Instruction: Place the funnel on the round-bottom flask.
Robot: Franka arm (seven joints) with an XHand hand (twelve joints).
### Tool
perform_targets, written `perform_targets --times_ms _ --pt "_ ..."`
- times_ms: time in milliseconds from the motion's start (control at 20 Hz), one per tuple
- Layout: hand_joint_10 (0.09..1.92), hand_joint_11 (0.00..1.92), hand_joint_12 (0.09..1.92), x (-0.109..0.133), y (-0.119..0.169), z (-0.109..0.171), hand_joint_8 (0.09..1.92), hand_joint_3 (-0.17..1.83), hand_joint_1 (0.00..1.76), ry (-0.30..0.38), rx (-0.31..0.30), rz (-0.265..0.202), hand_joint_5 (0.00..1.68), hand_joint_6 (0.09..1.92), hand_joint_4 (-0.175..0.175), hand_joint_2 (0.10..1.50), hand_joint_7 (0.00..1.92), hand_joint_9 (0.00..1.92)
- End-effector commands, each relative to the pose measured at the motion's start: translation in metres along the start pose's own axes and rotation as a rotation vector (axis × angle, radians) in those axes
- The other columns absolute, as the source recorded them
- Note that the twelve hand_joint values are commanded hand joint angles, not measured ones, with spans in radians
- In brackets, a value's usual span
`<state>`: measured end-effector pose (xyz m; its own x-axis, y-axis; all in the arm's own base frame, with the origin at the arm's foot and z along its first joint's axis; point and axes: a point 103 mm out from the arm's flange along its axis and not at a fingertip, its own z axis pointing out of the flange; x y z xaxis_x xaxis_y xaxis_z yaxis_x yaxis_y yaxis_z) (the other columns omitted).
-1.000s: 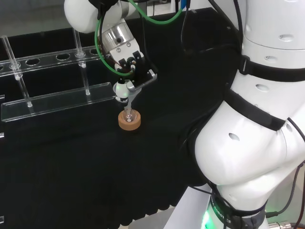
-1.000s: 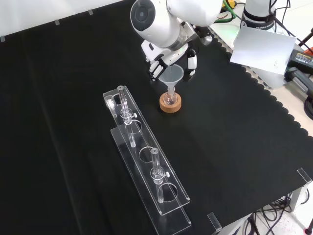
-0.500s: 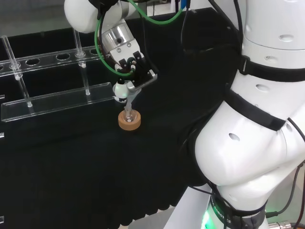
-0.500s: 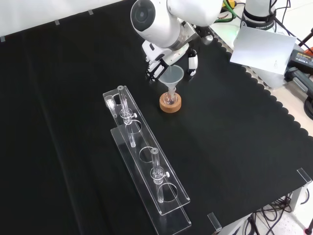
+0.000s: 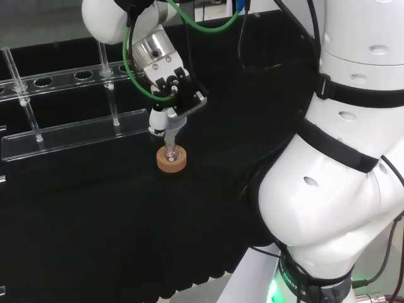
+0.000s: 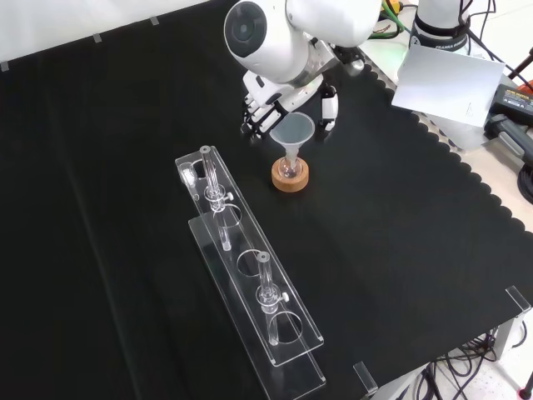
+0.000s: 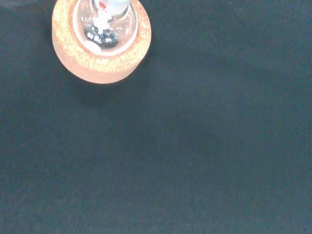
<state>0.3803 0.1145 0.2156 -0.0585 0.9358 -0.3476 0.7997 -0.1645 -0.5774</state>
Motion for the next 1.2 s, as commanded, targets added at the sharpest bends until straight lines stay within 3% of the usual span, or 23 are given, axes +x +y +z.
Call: perform_targets --times_ms 50,450,700,850,1000,1200 --pt "0.75 0.09 1.45 -0.003 -0.002 -0.001 0.13 0.44 0.64 0.012 -0.026 0.0 0.13 0.09 -0.027 0.64 0.0 0.04" --pt "0.71 0.03 1.47 -0.005 -0.014 -0.011 0.09 0.4 0.58 0.044 -0.092 -0.017 0.11 0.09 -0.025 0.64 0.0 0.0" --pt "0.77 0.03 1.48 -0.009 -0.025 -0.022 0.14 0.35 0.55 0.064 -0.123 -0.025 0.11 0.09 -0.026 0.66 0.02 0.01" --pt "0.77 0.07 1.46 -0.019 -0.033 -0.029 0.29 0.31 0.55 0.086 -0.189 -0.033 0.12 0.09 -0.028 0.68 0.02 0.07" --pt "0.73 0.18 1.42 -0.031 -0.038 -0.037 0.48 0.3 0.57 0.11 -0.227 -0.044 0.19 0.09 -0.032 0.69 0.08 0.24" --pt "0.7 0.22 1.42 -0.047 -0.042 -0.049 0.57 0.3 0.58 0.133 -0.269 -0.036 0.21 0.09 -0.034 0.69 0.11 0.31"
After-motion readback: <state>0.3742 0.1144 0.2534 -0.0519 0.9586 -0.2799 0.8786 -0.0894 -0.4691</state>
